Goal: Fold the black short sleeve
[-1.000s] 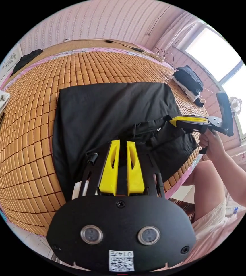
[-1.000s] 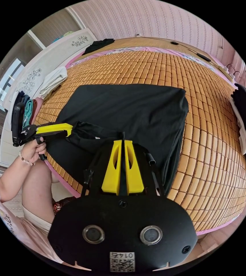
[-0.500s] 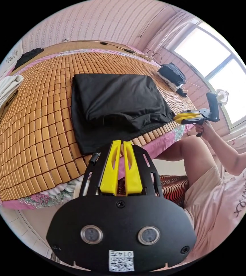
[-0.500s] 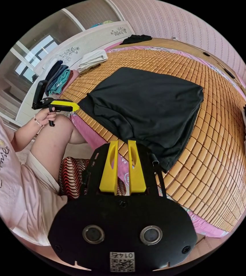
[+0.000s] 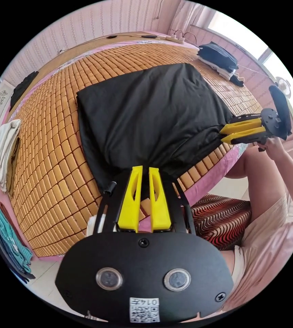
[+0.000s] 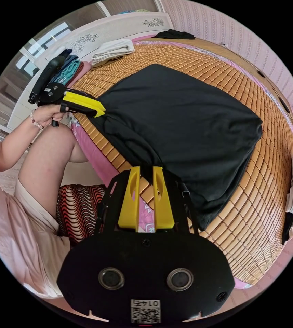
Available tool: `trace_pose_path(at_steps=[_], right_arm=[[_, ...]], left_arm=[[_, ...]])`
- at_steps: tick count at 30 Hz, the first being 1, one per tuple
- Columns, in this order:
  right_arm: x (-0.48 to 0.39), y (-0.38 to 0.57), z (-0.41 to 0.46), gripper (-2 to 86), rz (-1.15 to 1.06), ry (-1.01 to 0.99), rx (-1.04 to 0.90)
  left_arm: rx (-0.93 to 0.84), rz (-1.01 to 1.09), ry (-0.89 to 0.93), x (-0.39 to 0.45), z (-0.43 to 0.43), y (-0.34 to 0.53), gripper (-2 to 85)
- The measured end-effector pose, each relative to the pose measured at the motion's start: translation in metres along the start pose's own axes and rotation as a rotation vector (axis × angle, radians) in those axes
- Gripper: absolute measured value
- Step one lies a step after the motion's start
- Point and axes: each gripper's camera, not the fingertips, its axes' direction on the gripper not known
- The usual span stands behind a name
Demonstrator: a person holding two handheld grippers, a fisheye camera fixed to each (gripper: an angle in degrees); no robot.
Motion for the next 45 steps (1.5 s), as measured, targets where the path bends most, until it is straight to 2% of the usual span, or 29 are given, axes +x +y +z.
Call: trace_pose_path(at_steps=[6, 8, 11, 15, 19, 23, 27, 29, 32, 34, 35, 36, 38, 41, 45], right_arm=[[-0.002, -0.013, -0.038, 7.5, -0.004, -0.059, 0.02], [0.004, -0.02, -0.061, 7.1, 0.031, -0.047, 0.076], [0.006, -0.035, -0.066, 6.2, 0.044, -0.005, 0.087], [-0.002, -0.055, -0.051, 7.1, 0.018, -0.053, -0.028], [-0.014, -0.059, -0.064, 6.6, 0.007, -0.017, -0.046], [-0.017, -0.082, -0.095, 3.1, -0.05, -0.008, -0.055], [-0.012, -0.148, -0.123, -0.3, -0.12, 0.124, 0.02], [-0.001, -0.218, -0.111, -0.6, -0.165, 0.186, -0.023], [0.02, -0.296, -0.071, -0.7, -0.154, 0.27, -0.106], [0.034, -0.328, -0.039, -0.7, -0.129, 0.28, -0.177], [0.041, -0.341, -0.013, -0.8, -0.137, 0.27, -0.271], [0.041, -0.347, -0.014, -0.8, -0.139, 0.264, -0.242], [0.048, -0.373, -0.005, -0.9, -0.157, 0.22, -0.381], [0.054, -0.395, -0.001, -0.9, -0.186, 0.286, -0.405], [0.076, -0.4, 0.037, -0.9, -0.133, 0.261, -0.442]], left_arm=[[0.096, -0.049, -0.052, 0.016, -0.015, 0.018, 4.1], [0.194, -0.039, -0.078, 0.032, -0.032, 0.02, 3.2], [0.29, 0.003, 0.011, 0.057, -0.031, 0.005, 3.3], [0.248, 0.096, -0.022, 0.092, -0.011, -0.022, 3.7], [0.116, 0.133, 0.063, 0.105, 0.024, -0.023, 3.0], [0.163, 0.118, 0.069, 0.109, 0.012, -0.011, 2.2], [0.342, 0.137, 0.121, 0.121, -0.007, -0.009, 0.7], [0.349, 0.152, 0.135, 0.13, 0.007, -0.021, 0.4], [0.258, 0.177, 0.129, 0.141, 0.03, -0.032, 0.0], [0.254, 0.182, 0.139, 0.146, 0.036, -0.03, -0.3], [0.259, 0.183, 0.137, 0.149, 0.036, -0.027, -0.4], [0.266, 0.187, 0.131, 0.151, 0.036, -0.026, -0.4], [0.291, 0.218, 0.077, 0.161, 0.037, -0.02, -0.6], [0.273, 0.236, 0.083, 0.169, 0.035, -0.019, -0.8], [0.276, 0.25, 0.112, 0.173, 0.035, -0.015, -0.7]])
